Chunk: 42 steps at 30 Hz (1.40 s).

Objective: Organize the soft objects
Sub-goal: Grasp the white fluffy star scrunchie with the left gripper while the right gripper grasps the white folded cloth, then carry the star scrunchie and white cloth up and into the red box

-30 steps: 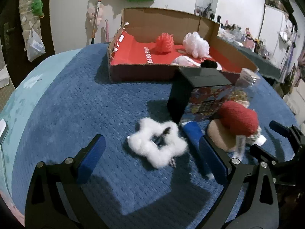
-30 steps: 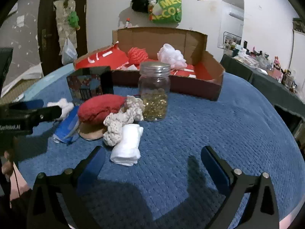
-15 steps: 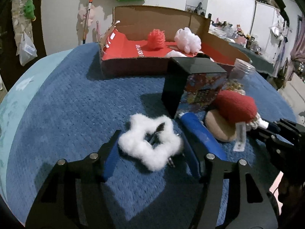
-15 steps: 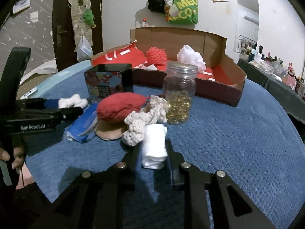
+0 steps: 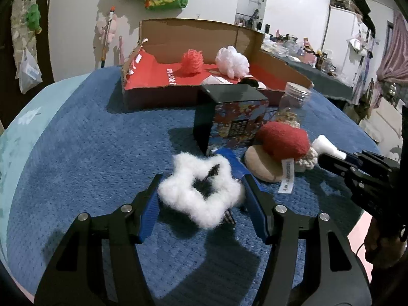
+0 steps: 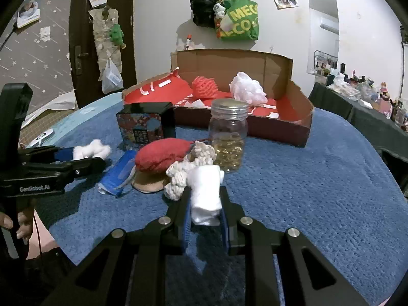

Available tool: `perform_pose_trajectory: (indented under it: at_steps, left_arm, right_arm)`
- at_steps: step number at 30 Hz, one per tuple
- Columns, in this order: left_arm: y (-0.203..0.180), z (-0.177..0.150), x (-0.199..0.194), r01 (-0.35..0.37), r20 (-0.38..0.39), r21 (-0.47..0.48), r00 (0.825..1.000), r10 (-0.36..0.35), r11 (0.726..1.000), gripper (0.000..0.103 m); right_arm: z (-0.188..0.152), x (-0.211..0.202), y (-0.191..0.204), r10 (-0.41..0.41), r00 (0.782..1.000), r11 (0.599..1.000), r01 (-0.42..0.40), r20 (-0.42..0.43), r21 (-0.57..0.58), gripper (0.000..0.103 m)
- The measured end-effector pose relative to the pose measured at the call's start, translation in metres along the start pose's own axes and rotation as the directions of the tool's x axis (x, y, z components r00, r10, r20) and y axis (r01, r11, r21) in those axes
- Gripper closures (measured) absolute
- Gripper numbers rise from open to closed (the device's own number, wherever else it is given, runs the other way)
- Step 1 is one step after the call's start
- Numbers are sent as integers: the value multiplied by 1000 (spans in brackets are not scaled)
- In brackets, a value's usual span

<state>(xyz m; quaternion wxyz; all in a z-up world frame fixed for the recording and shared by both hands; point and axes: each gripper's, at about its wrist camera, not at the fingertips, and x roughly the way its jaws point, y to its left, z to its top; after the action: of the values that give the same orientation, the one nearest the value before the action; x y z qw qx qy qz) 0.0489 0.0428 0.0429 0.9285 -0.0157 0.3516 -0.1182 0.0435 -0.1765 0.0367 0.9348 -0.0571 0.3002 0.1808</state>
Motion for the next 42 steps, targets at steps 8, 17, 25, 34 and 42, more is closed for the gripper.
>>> perform_pose_trajectory:
  at_steps: [8,17,25,34,42]
  left_arm:
    - [-4,-1,-2,6,3,11,1000,-6,1000,44]
    - [-5,0,-3,-2,3,19,1000,2,1000,44]
    - [1,8,-2,-31,3,32,1000,30,999,44]
    - [10,25,10,-68,-2,63,998,68,996,44]
    - [18,45,20,-85,-16,97,996,87,992,44]
  right_arm:
    - [-1,-4,-2,-1,1000,1000,1,5,6,82]
    - [-2,-7,-6,-15,1000,1000,15,0,12,82]
    - [-1,-6,-17,-29,999,999,30,-14,30,82]
    - [11,7,-35,-55,998,998,57,-41,39,82]
    - [26,20,-56,-93,993,995,96,-67,42,82]
